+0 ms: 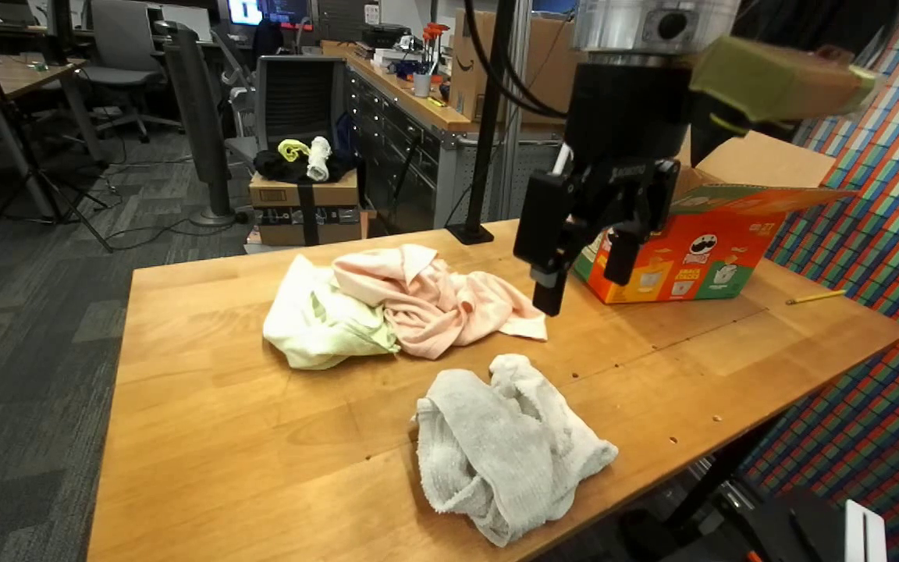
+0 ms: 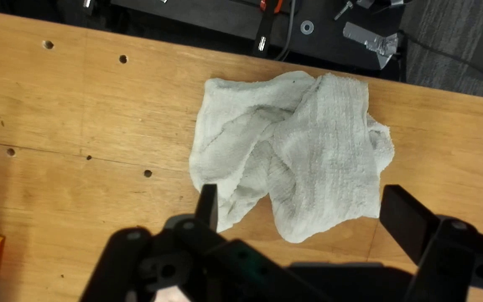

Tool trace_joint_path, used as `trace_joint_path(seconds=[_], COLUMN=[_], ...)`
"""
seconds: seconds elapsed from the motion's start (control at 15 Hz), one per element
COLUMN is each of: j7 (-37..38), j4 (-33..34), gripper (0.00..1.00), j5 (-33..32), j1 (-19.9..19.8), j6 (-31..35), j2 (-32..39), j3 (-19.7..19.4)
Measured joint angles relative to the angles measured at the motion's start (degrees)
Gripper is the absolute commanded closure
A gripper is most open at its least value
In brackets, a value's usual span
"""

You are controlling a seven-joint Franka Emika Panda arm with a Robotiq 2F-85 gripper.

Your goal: Put the shirts inside the box

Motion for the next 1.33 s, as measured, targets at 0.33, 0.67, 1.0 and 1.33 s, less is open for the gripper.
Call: trace_joint_path(seconds=[0.33,0.67,1.0,1.33], j7=[0.0,-3.2,-6.6,-10.5], j4=[-4.7,-7.1,-7.7,-8.6], gripper=[0.0,0.0,0.0,0.0], j5=[0.9,6.3,11.5,12.9], j1=[3.9,6.0,6.1,6.1], j6=[4.2,7.0,14.1,19.7], j2=[0.7,2.5,5.4,9.3], j3=[1.5,0.9,-0.5,-1.7])
